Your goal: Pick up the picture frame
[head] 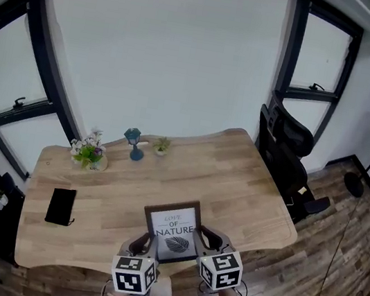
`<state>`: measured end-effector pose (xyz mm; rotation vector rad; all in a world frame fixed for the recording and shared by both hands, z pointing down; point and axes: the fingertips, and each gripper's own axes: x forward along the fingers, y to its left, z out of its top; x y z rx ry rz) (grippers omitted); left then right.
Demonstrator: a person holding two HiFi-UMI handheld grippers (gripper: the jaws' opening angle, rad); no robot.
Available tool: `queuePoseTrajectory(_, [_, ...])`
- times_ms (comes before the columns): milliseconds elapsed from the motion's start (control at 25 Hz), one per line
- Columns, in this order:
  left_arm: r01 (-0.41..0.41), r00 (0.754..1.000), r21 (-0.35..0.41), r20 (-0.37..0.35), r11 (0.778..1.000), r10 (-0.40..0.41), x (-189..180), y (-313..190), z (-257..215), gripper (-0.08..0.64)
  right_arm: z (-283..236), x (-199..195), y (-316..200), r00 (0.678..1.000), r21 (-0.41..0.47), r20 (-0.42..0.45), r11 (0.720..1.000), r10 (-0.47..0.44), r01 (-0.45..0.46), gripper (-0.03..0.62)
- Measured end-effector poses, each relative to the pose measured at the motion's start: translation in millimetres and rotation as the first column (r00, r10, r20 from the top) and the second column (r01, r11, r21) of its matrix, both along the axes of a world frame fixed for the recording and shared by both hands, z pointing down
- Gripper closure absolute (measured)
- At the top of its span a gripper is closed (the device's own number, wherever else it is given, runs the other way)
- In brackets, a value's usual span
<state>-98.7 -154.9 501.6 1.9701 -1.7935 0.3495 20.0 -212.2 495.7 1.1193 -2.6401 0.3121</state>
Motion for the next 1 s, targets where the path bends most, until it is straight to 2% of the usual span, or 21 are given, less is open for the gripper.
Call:
queuePoseTrajectory(360, [0.008, 0.999, 0.078, 0.031, 0.997, -0.011, 10, 23, -31, 0.491, -30, 10, 23, 0.999, 0.065, 0.050, 0.998, -0.013, 0.010, 0.522])
queuePoseTrajectory(1000, [0.032, 0.997, 0.137, 0.064, 0.990, -0.041, 18, 57, -55, 0.492, -54, 17, 54, 0.995, 0.129, 0.083, 0.991, -0.047, 0.036, 0.522])
